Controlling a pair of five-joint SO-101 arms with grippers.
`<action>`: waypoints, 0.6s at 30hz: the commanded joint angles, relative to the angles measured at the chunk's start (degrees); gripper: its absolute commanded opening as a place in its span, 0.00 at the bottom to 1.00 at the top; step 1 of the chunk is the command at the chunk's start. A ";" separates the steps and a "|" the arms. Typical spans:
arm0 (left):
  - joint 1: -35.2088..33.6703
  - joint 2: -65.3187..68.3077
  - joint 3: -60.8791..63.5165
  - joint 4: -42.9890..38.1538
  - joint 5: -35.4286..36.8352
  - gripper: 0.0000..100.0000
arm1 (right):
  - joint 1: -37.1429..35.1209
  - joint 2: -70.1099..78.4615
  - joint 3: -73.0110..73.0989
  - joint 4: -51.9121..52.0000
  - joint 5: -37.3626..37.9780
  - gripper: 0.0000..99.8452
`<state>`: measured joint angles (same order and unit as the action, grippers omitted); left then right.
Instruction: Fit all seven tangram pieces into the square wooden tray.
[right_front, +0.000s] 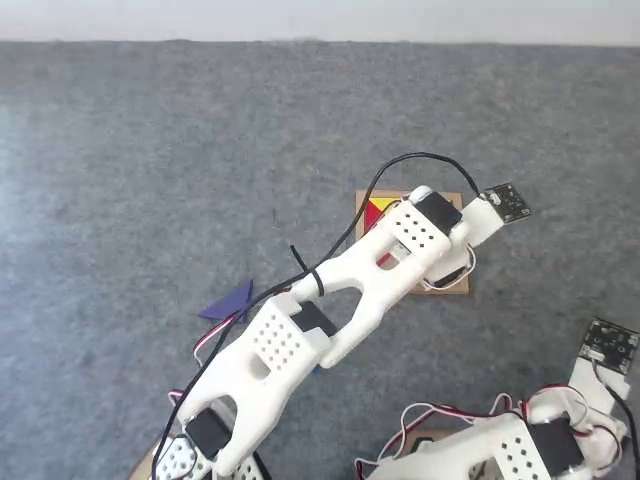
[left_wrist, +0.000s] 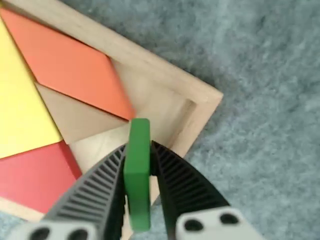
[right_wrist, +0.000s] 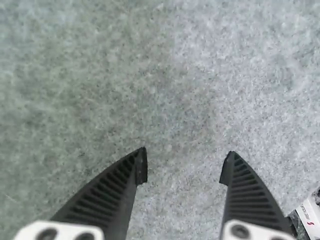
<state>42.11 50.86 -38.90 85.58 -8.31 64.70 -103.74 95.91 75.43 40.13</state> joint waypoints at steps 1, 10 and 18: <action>-0.18 -1.05 -1.80 -0.53 0.44 0.02 | 0.48 -0.22 0.62 1.45 0.88 0.25; -4.48 -1.32 -2.15 1.49 3.69 0.14 | 0.48 -0.22 0.62 1.45 0.88 0.25; -4.92 -1.67 -3.56 1.58 1.76 0.14 | 0.48 -0.22 0.62 1.45 0.88 0.25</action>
<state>37.80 50.86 -38.90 86.37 -5.41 64.70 -103.74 95.91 75.43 40.13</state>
